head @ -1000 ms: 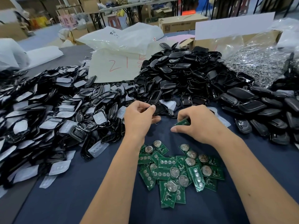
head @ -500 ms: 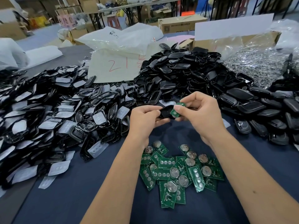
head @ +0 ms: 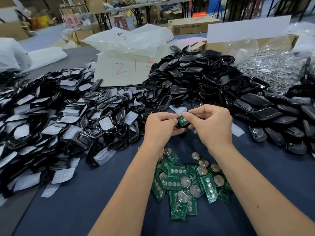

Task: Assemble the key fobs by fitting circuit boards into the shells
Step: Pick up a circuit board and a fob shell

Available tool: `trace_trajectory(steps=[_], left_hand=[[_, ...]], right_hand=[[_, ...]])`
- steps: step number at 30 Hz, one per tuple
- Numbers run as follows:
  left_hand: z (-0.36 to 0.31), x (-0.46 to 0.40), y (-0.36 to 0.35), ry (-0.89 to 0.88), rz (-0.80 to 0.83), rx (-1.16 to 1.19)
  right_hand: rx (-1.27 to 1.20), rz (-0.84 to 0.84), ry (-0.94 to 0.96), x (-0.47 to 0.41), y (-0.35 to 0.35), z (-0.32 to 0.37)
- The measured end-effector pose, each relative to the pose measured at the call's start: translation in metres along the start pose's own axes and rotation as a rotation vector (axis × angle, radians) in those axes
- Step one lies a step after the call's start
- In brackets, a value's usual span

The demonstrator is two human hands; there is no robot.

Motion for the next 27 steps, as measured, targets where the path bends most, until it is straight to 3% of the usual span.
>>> trace_trajectory(steps=[7, 17, 27], left_hand=[[0.001, 0.001, 0.001, -0.033, 0.024, 0.035], [0.002, 0.000, 0.004, -0.053, -0.024, 0.091], [0.003, -0.002, 0.003, -0.082, -0.050, 0.114]], right_hand=[[-0.020, -0.048, -0.019, 0.002, -0.004, -0.005], [-0.040, 0.131, -0.041, 0.001, -0.003, -0.002], [0.041, -0.058, 0.075, 0.010, -0.011, 0.003]])
Point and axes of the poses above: each hand's wrist, its own x-axis away from the middle knuckle, its own y-axis out of the back of the hand, z = x × y, the point moved 1 cm from there along -x, towards the middle knuckle, and after that the axes turned 7 degrees about z, right-handed, at the moved point
